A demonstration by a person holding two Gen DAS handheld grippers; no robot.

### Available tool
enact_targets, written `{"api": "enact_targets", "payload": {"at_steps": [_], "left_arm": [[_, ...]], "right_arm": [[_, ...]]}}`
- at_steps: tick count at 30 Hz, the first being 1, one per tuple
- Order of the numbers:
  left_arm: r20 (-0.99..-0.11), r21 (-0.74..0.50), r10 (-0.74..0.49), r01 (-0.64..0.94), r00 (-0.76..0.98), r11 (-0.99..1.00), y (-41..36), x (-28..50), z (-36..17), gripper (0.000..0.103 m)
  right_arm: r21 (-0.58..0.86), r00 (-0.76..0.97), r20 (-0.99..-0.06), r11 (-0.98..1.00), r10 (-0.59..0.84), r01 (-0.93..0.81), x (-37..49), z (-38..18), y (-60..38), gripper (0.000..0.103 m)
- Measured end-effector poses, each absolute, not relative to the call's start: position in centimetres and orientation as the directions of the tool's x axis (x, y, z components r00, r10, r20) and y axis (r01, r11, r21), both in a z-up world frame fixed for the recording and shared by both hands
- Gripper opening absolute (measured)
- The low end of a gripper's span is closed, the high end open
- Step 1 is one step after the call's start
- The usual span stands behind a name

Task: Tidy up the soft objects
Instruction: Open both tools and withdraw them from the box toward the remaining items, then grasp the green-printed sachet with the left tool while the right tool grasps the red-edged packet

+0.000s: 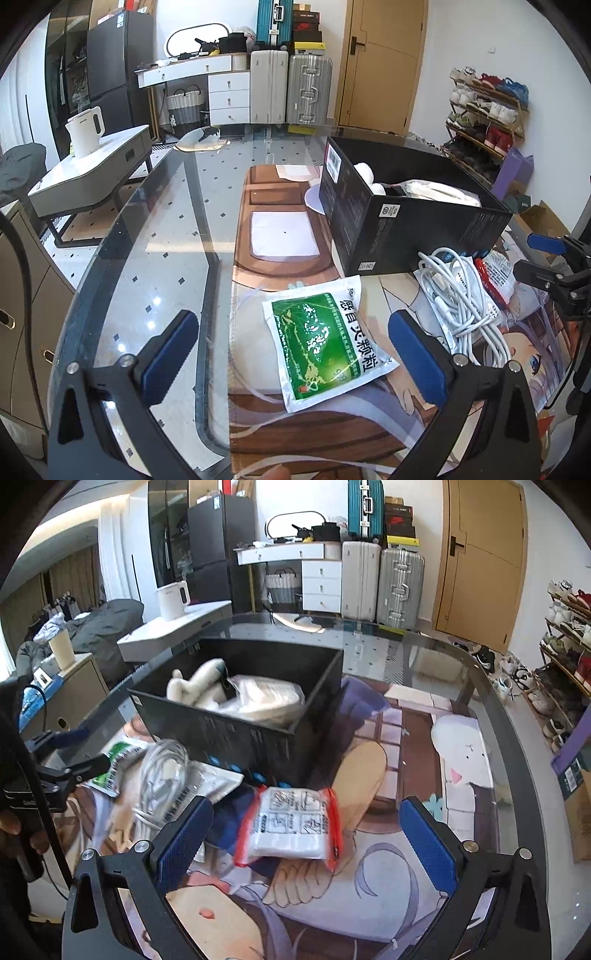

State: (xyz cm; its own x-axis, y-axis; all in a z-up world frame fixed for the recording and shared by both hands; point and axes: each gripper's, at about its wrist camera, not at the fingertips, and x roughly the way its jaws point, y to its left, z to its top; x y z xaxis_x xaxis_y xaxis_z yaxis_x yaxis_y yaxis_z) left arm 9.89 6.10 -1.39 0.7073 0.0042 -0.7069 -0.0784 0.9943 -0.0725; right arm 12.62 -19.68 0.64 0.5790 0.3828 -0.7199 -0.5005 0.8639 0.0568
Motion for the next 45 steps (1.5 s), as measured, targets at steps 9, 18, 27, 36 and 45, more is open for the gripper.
{"api": "enact_targets", "payload": {"at_steps": [9,18,27,36,45], "left_arm": [[-0.746,-0.047,0.015,-0.075,0.666,0.996,5.9,10.5,-1.9,0.103],[-0.794,-0.042,0.015,-0.079,0.608,0.996,5.8,11.4,-2.7,0.103],[-0.806,-0.093,-0.033,-0.072,0.591,0.993,6.4,11.5,-3.2,0.103],[-0.794,-0.082,-0.036,-0.048,0.607,0.995,6.0,11.1,-3.1,0.097],[-0.776,-0.073,-0.018,-0.062,0.631,0.995,6.5,10.6,-2.7,0.079]], "right_arm": [[0.083,0.546,-0.749,0.871,0.376,-0.485,13.4,-0.6,-19.8,0.102],[0.090,0.513,-0.787,0.886,0.343,-0.455,14.0,-1.8,-19.8,0.102],[0.092,0.498,-0.798,0.885,0.340,-0.456,14.3,-2.5,-19.5,0.102],[0.094,0.492,-0.801,0.884,0.340,-0.457,14.4,-2.8,-19.2,0.102],[0.074,0.488,-0.807,0.876,0.333,-0.476,14.2,-3.3,-18.6,0.102]]}}
